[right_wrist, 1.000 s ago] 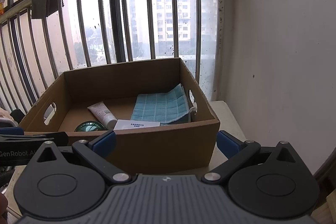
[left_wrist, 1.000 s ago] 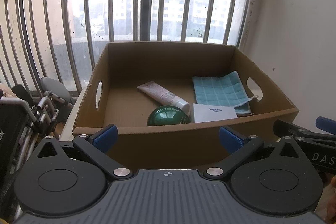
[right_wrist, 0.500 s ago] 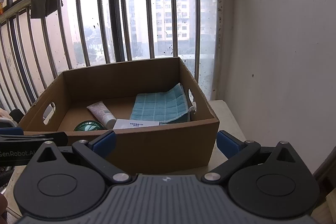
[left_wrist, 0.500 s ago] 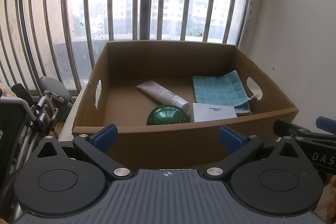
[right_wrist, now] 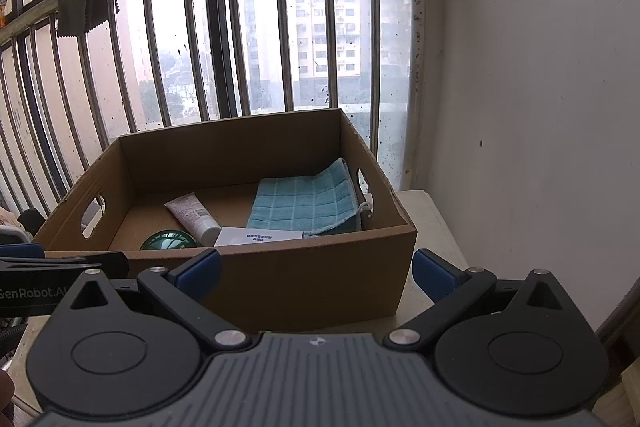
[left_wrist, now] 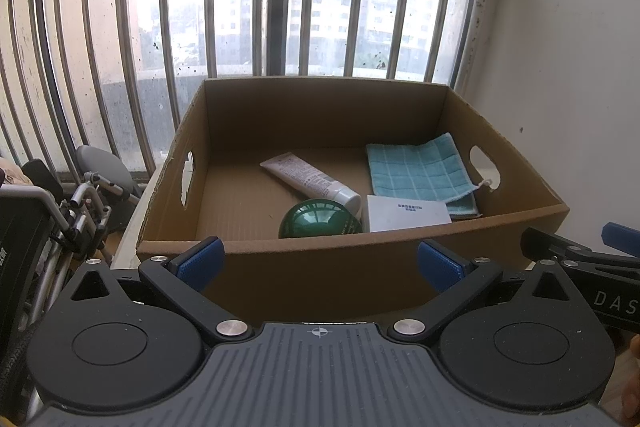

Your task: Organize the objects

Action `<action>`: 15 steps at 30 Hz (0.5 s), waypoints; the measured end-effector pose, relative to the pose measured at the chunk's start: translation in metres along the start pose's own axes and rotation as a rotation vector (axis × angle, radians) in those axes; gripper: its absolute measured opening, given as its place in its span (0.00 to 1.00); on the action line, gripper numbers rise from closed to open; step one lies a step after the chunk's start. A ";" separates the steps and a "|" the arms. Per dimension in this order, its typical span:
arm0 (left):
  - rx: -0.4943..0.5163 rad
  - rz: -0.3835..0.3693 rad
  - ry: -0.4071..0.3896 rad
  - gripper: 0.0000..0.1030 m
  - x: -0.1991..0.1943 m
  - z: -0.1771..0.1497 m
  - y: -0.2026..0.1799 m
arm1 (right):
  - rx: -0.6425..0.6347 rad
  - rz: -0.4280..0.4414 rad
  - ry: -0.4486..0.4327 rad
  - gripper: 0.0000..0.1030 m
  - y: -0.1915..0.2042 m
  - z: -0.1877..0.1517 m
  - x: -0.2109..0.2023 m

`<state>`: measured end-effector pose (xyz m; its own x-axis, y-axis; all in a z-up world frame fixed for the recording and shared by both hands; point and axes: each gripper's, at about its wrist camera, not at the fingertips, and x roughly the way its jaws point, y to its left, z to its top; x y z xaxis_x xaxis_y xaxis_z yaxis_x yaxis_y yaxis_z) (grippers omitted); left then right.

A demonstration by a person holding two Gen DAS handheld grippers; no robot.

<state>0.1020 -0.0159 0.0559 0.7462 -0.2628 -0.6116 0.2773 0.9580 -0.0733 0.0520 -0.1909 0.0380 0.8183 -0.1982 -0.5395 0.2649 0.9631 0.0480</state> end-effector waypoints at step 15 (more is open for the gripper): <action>-0.002 0.000 0.007 1.00 0.001 -0.002 0.000 | 0.006 -0.001 0.004 1.00 0.000 -0.002 -0.001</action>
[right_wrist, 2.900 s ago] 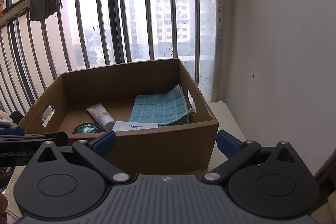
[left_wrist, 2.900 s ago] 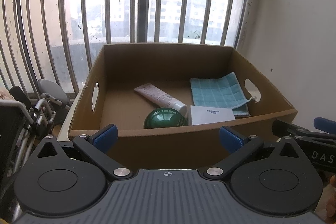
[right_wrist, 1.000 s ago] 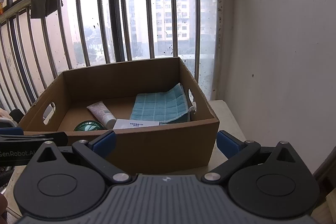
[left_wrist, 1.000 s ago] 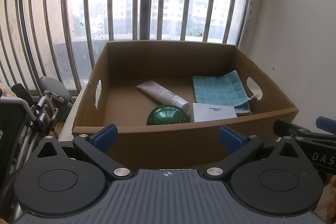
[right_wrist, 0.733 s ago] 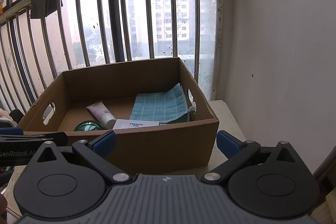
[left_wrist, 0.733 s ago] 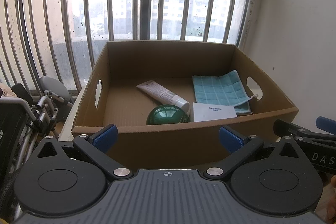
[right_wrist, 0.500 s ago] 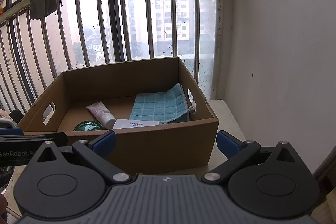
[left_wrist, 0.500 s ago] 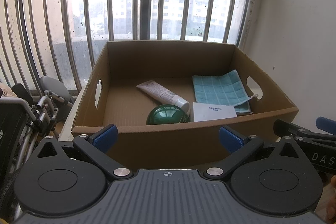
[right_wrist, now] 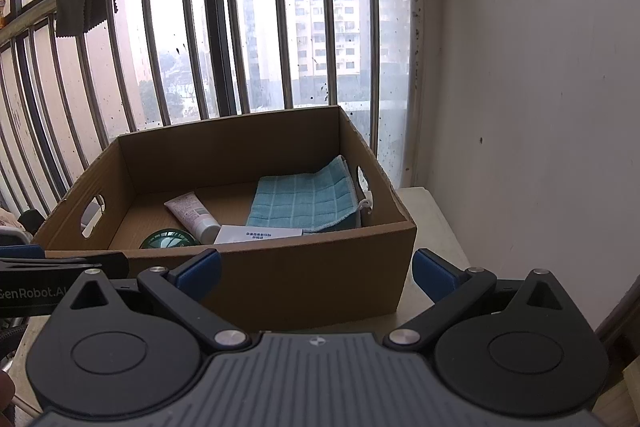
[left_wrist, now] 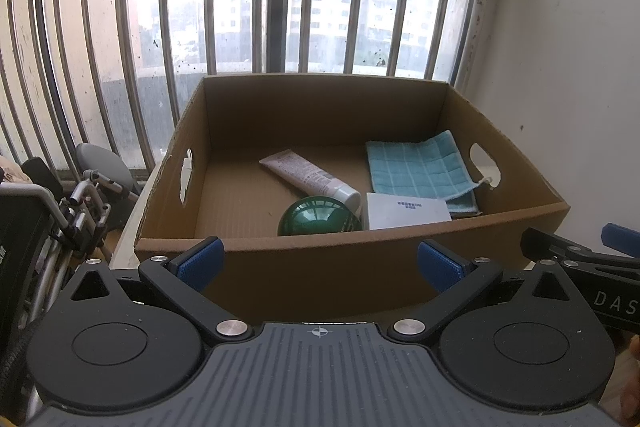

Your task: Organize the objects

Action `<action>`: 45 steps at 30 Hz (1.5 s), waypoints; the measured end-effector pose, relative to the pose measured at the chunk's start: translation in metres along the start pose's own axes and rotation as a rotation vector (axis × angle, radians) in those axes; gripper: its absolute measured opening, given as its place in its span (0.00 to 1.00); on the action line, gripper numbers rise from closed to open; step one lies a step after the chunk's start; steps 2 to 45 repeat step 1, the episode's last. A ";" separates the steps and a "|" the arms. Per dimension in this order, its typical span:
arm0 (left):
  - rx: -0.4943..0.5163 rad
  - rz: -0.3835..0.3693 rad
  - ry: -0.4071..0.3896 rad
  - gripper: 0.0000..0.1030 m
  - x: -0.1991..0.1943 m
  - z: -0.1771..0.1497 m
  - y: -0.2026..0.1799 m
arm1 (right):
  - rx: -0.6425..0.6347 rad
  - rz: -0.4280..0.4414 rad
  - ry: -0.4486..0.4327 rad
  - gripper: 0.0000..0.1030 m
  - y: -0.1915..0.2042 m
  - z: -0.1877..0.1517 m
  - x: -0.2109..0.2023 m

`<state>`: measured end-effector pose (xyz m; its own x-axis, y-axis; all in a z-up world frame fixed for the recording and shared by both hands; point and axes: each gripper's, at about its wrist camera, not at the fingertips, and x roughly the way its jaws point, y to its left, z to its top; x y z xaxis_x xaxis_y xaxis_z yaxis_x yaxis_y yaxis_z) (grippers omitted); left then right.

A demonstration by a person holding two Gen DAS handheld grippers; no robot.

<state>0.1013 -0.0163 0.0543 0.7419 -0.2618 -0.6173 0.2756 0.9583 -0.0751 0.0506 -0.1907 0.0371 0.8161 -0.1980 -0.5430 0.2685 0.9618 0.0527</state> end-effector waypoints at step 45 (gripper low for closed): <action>0.001 0.000 0.002 1.00 0.000 0.000 0.000 | 0.000 0.000 0.000 1.00 0.000 0.000 0.000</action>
